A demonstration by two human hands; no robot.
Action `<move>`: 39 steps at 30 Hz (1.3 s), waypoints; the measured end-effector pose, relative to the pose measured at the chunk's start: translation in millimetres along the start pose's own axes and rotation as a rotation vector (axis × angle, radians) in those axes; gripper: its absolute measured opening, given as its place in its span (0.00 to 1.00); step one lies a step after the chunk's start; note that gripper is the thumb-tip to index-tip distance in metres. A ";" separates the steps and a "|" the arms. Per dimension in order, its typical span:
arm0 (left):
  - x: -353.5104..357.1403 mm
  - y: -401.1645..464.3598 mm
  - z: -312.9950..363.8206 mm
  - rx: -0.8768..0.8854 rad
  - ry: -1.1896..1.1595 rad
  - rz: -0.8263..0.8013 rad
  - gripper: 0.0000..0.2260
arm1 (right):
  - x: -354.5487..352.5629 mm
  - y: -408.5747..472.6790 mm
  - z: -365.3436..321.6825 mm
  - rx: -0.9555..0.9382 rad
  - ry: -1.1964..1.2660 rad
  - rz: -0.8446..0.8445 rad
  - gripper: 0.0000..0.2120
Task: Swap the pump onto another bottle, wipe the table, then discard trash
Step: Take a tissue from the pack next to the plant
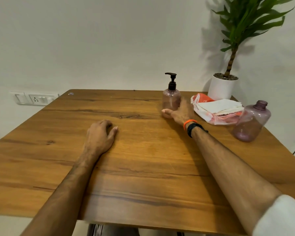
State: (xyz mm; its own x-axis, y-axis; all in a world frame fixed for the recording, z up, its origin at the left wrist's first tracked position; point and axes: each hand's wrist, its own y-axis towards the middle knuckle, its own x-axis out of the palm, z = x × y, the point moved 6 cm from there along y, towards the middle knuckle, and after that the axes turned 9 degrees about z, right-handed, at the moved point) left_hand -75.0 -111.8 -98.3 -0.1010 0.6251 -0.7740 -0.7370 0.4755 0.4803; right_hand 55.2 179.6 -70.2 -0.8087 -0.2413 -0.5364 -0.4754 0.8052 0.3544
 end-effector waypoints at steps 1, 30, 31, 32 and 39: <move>-0.3 0.1 0.1 -0.001 0.002 0.001 0.18 | 2.5 2.9 -2.0 -0.002 -0.007 0.008 0.39; 49.4 19.4 178.2 0.133 -0.252 -0.183 0.12 | -136.2 -71.4 68.5 -0.325 -0.402 -0.082 0.20; 59.5 23.9 195.9 0.149 -0.272 -0.201 0.12 | -139.0 -70.8 70.5 -0.321 -0.396 -0.086 0.20; 67.9 28.5 210.7 0.163 -0.285 -0.213 0.12 | -139.4 -71.5 70.2 -0.322 -0.396 -0.089 0.20; 123.9 70.6 278.3 0.022 -0.330 -0.242 0.10 | -140.7 -69.8 71.3 -0.340 -0.386 -0.110 0.20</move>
State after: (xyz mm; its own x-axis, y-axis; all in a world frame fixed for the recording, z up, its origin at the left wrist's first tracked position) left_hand 46.4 171.4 -45.5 0.2960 0.6567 -0.6937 -0.6983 0.6443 0.3120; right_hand 226.8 196.0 -74.1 -0.5914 -0.0461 -0.8050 -0.6878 0.5499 0.4738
